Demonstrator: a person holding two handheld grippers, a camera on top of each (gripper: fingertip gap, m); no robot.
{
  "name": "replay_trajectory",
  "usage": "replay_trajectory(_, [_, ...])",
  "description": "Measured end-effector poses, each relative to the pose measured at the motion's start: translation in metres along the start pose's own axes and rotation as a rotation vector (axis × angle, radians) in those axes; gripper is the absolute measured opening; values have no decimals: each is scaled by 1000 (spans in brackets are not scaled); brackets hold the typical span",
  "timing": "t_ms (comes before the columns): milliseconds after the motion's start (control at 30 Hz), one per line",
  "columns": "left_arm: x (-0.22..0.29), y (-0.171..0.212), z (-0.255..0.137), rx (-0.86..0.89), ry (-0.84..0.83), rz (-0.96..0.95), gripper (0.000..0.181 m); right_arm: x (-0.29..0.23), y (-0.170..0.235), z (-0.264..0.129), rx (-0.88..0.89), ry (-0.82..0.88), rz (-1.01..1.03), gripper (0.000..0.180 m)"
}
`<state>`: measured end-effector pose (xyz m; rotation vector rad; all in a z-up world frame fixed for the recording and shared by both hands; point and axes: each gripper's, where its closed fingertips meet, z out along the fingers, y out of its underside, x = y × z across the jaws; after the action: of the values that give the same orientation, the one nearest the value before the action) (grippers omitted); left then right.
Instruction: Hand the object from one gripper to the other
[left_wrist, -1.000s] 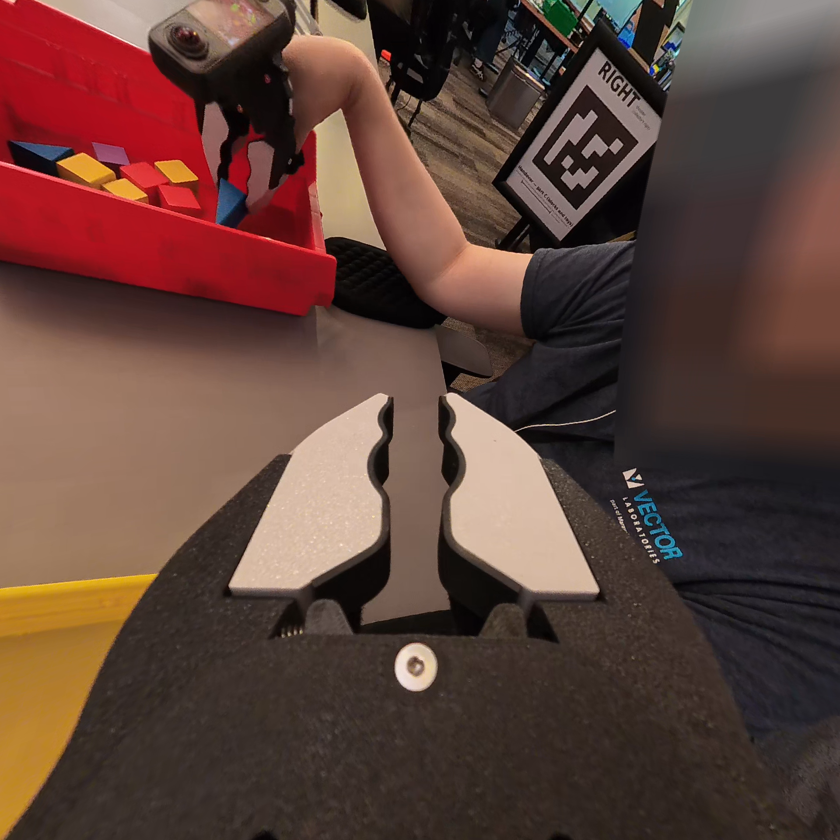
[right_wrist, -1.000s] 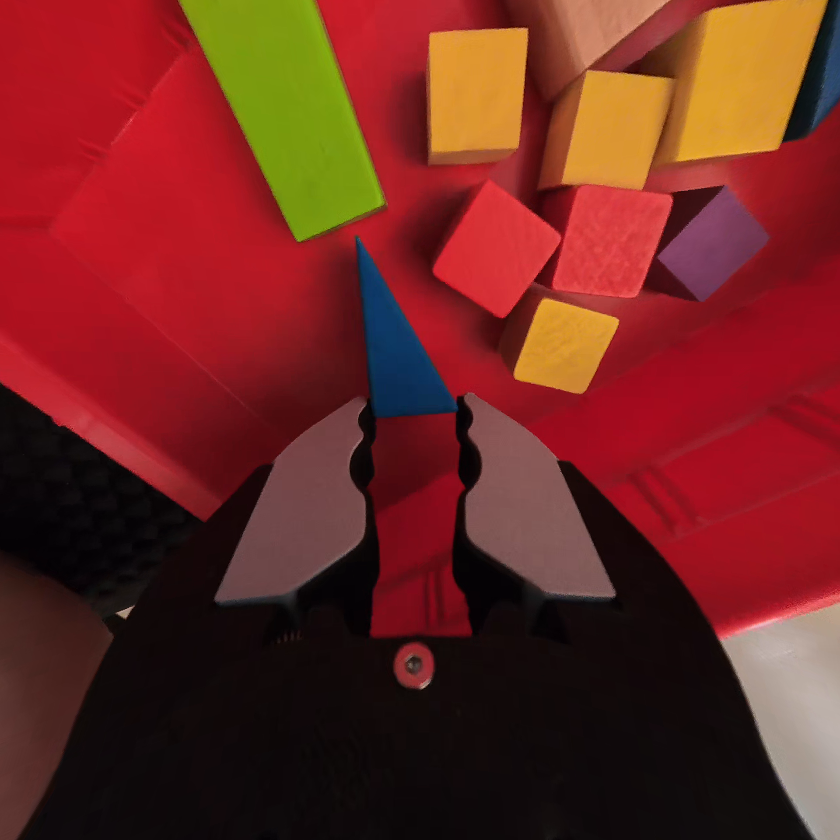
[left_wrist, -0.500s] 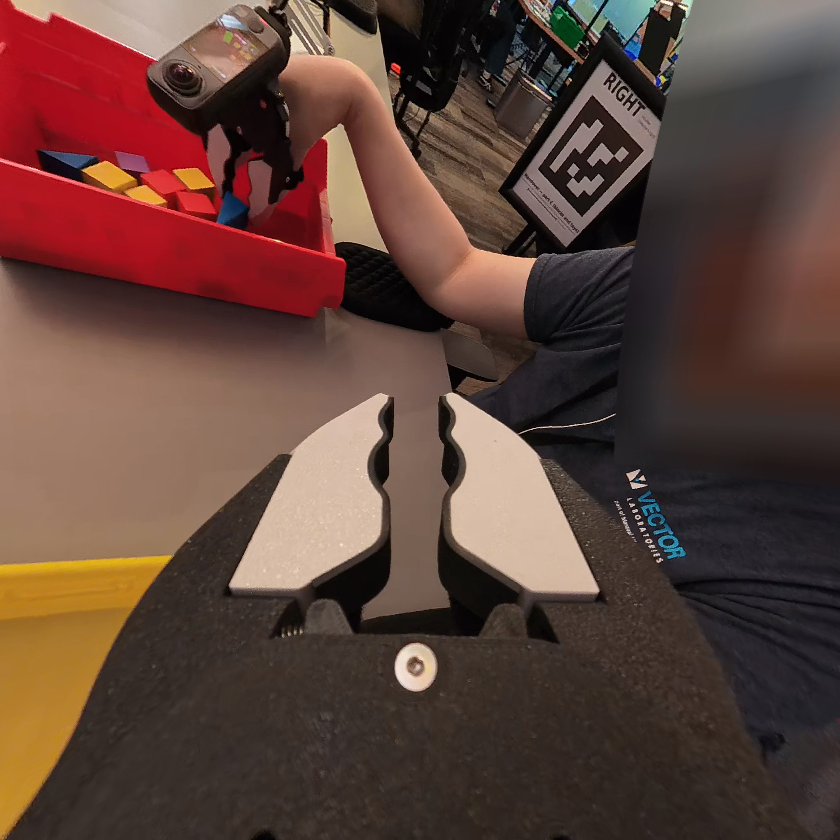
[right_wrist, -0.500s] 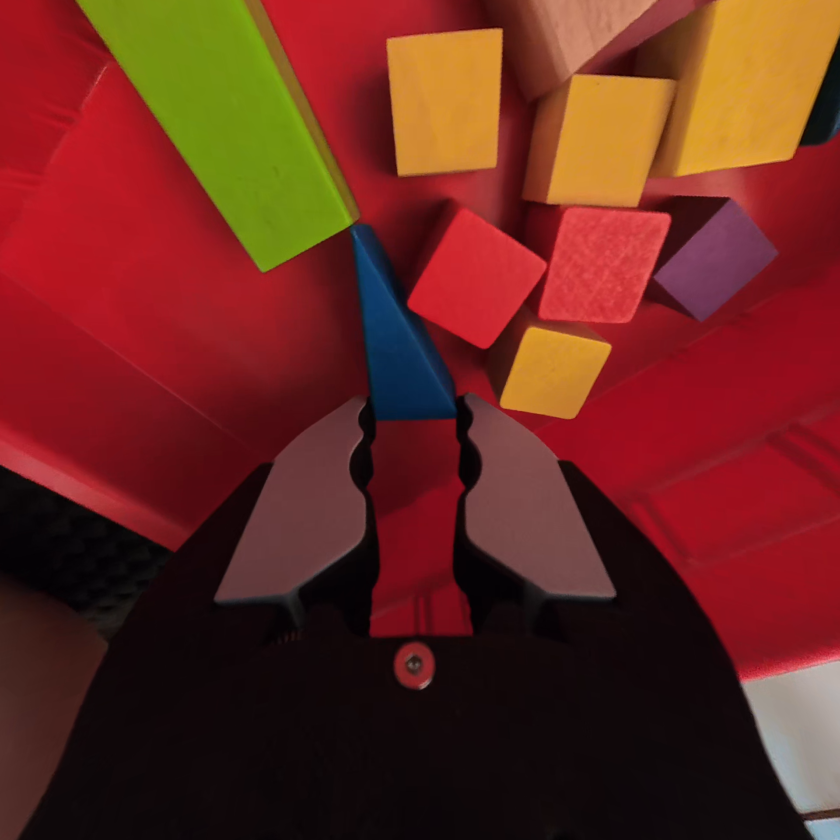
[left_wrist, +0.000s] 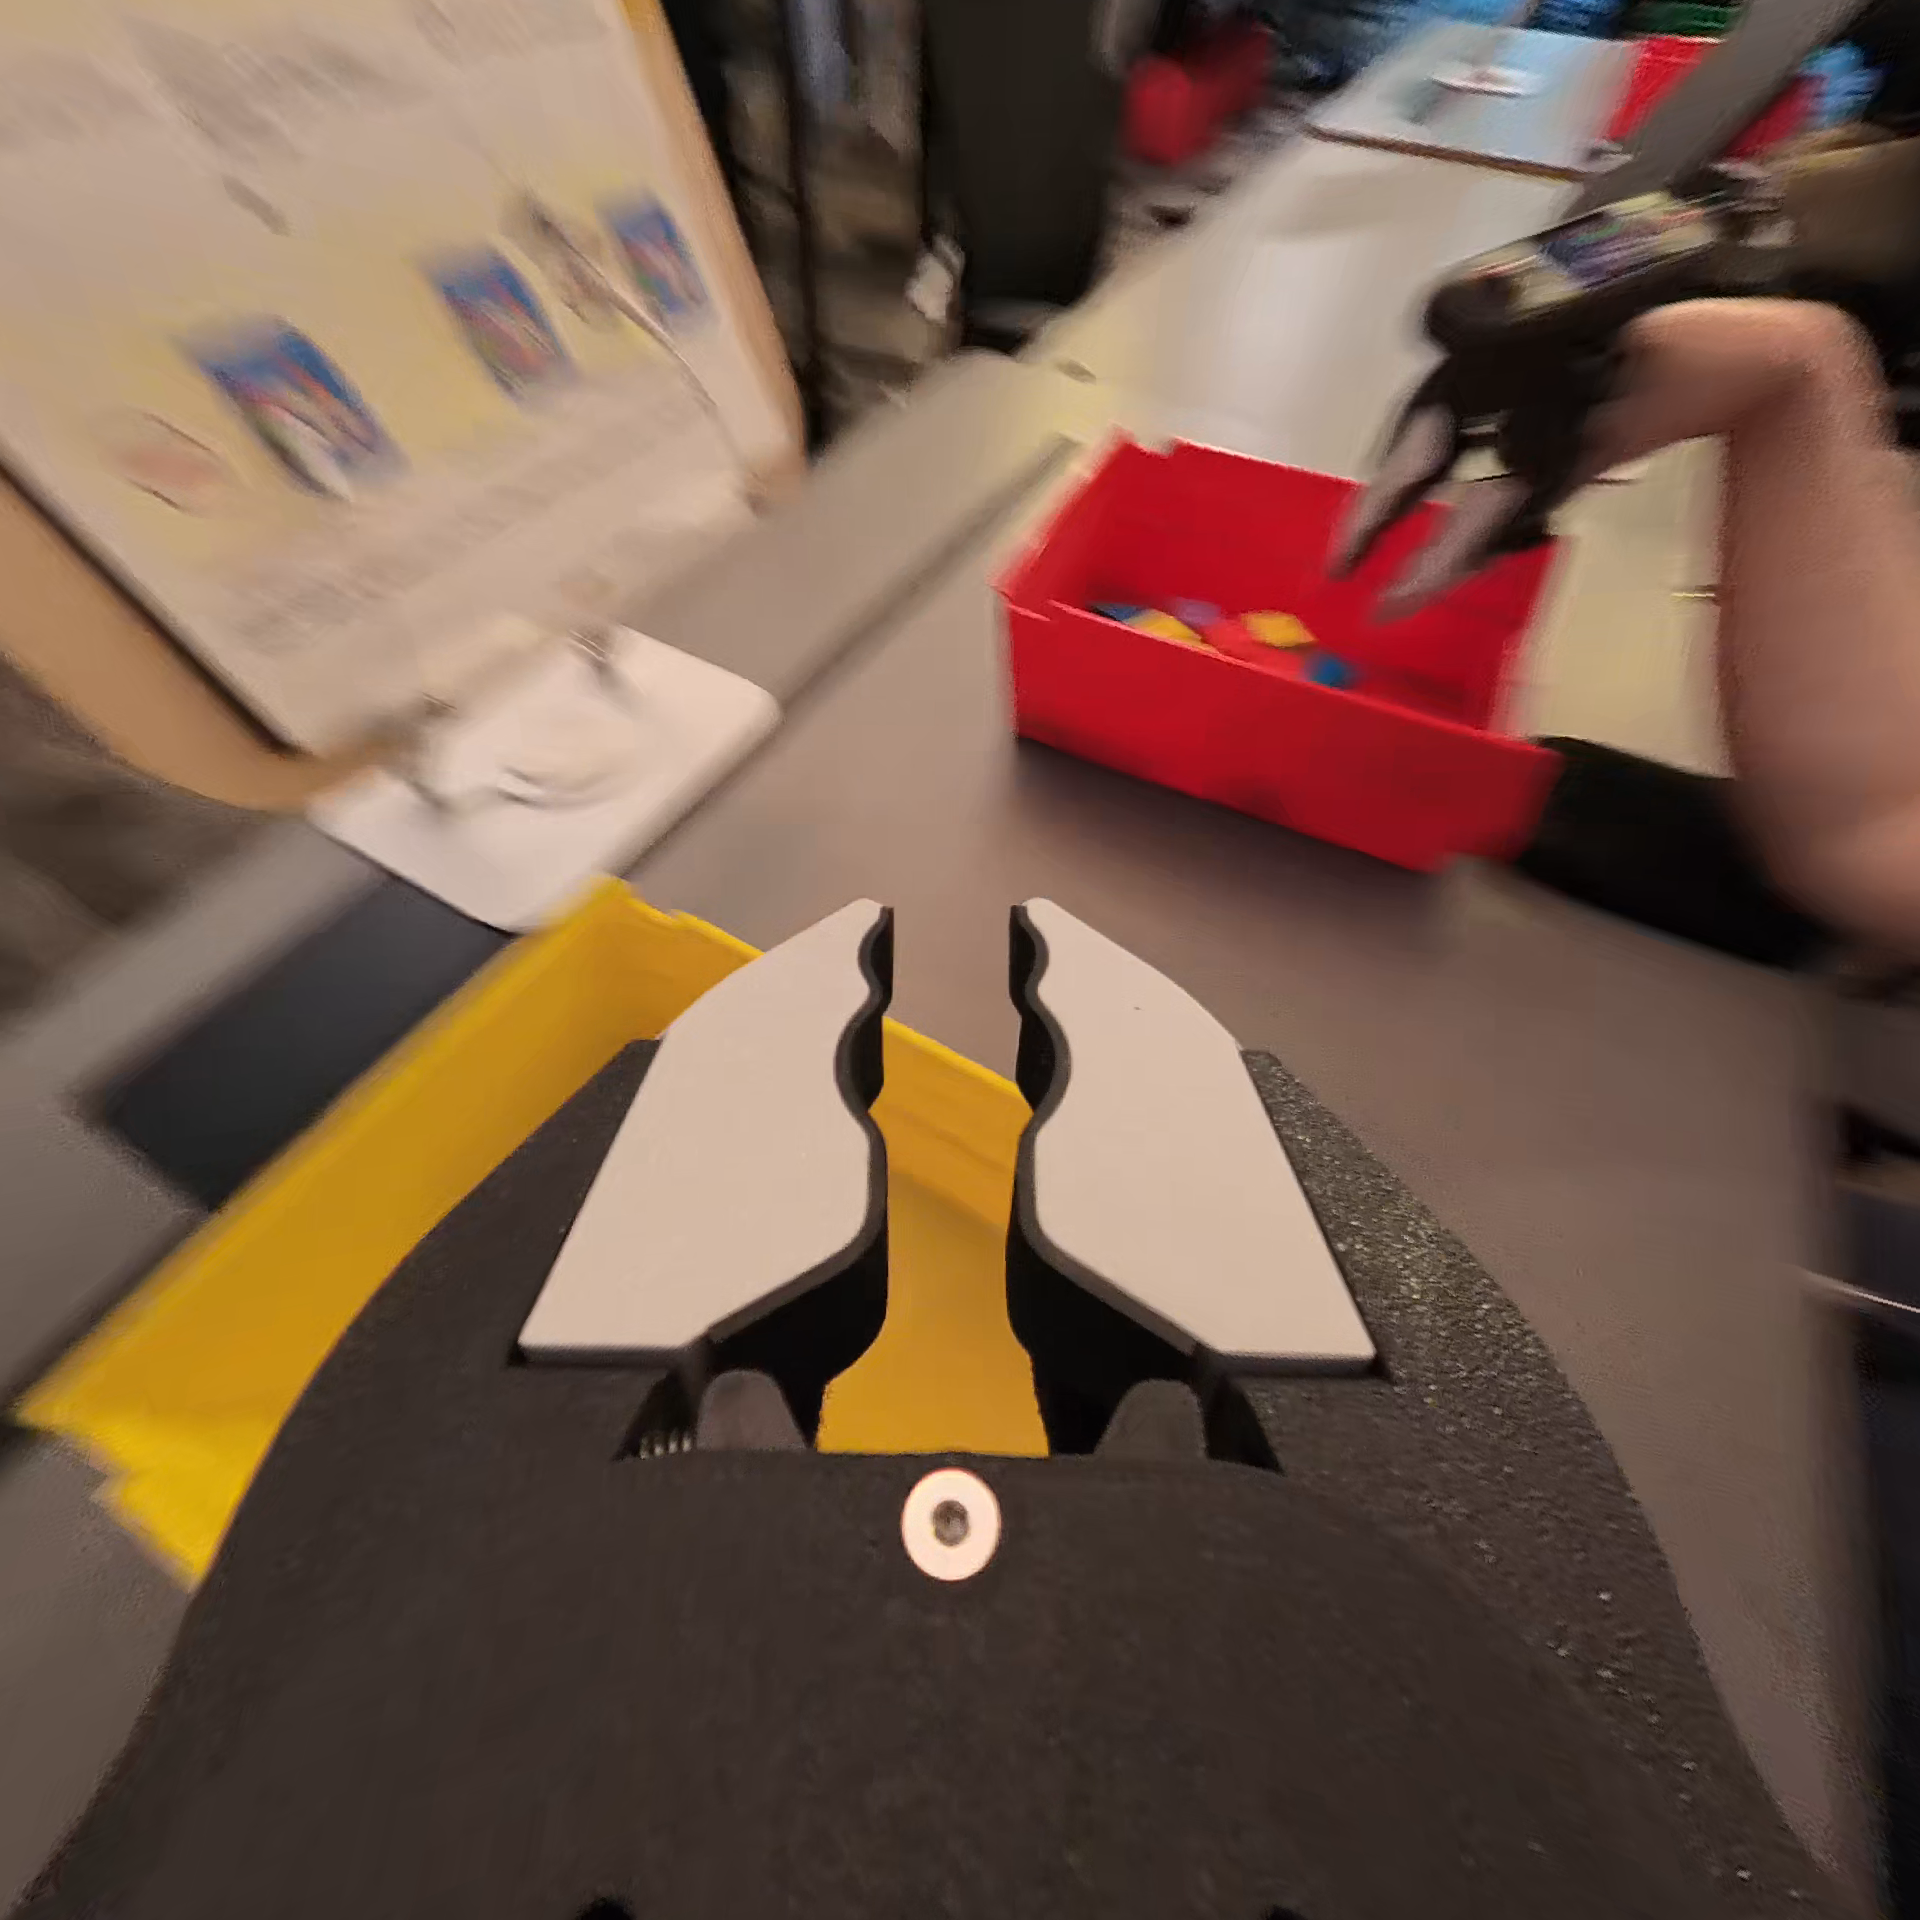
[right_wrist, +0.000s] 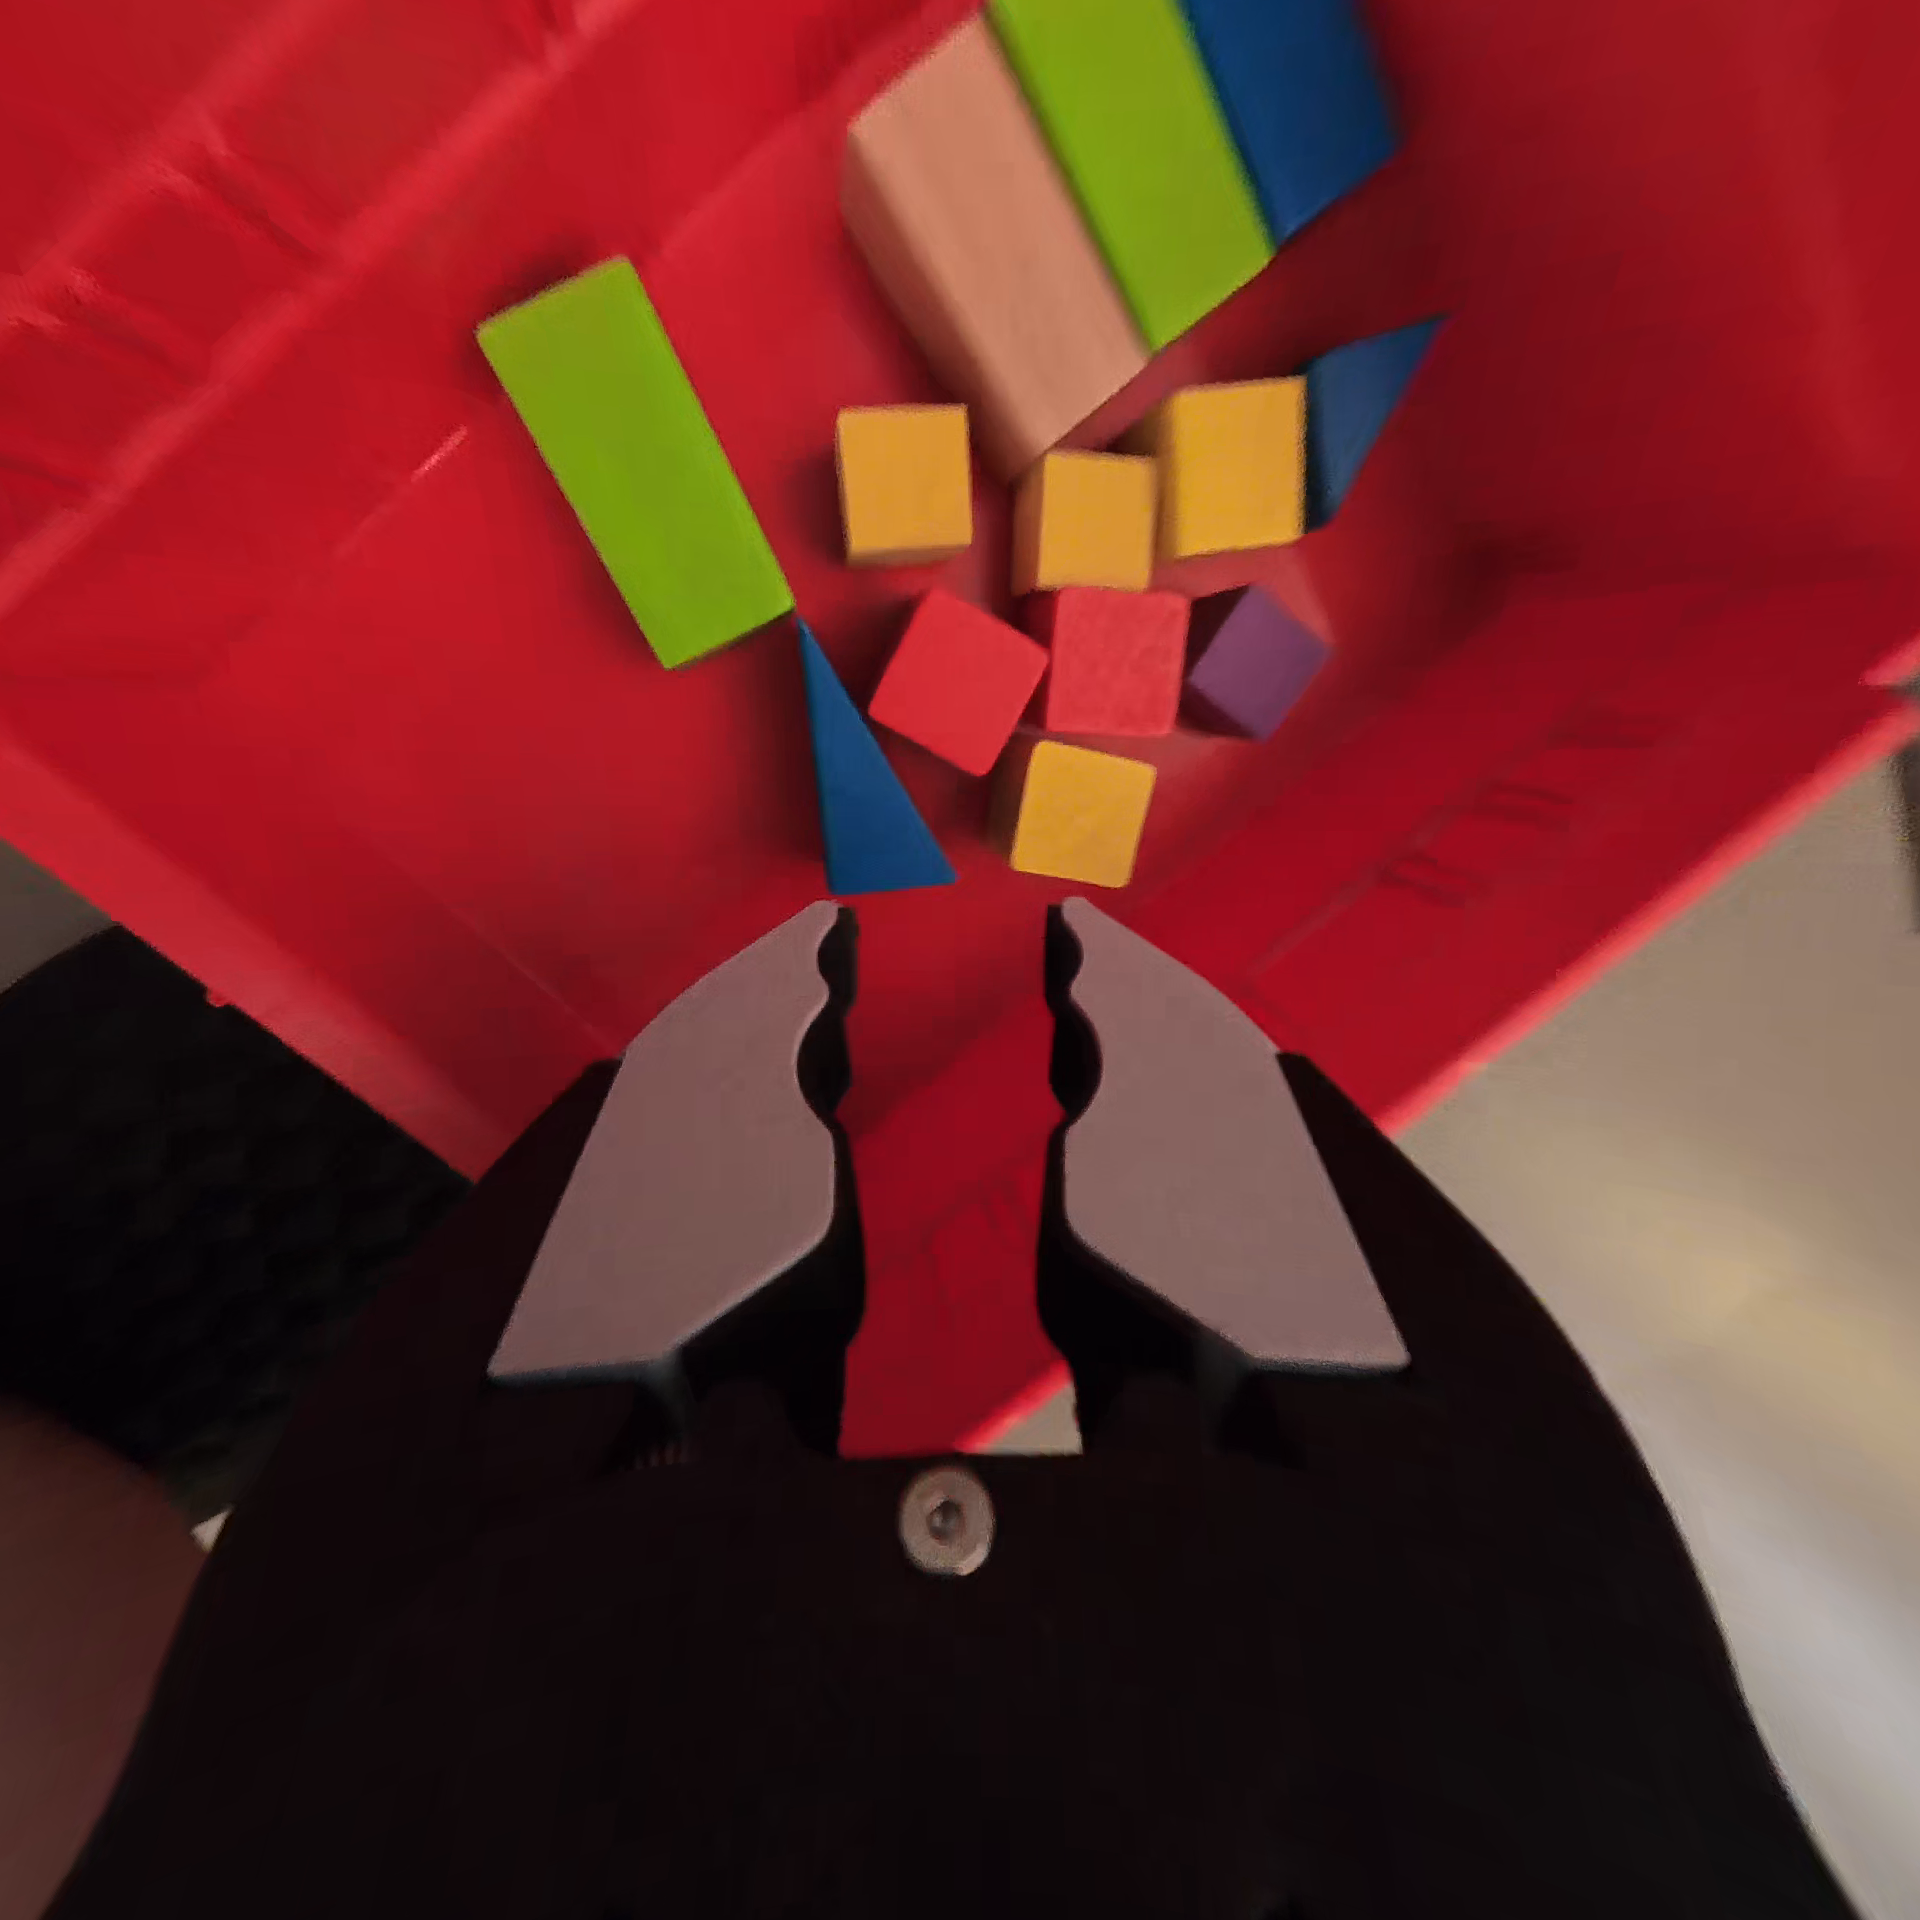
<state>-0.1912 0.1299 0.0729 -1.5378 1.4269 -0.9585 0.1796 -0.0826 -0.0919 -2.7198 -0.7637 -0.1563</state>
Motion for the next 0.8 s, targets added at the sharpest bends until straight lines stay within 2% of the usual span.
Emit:
replay_trajectory(67, [-11, -3, 0, 69, -58, 54, 21, 5, -7, -15, 59, 61, -20, 36])
replay_trajectory(167, [-35, 2, 4, 111, -177, 62, 37, 13, -17, -34, 137, 149, -50, 36])
replay_trajectory(267, [-56, 26, 19, 16, -255, 56, 40, 13, -29, -48, 216, 194, -87, 36])
replay_trajectory(367, [-71, 51, 37, -91, -316, 127, 42, 10, -33, -54, 248, 193, -113, 36])
replay_trajectory(500, [-74, 69, 62, -205, -261, 240, 41, 11, -29, -58, 261, 187, -98, 36])
replay_trajectory(667, [-93, 102, 74, -445, -205, 525, 38, 16, -28, -62, 292, 183, -80, 35])
replay_trajectory(800, [-108, 139, 85, -584, -152, 606, 43, 17, -28, -58, 286, 171, -79, 36])
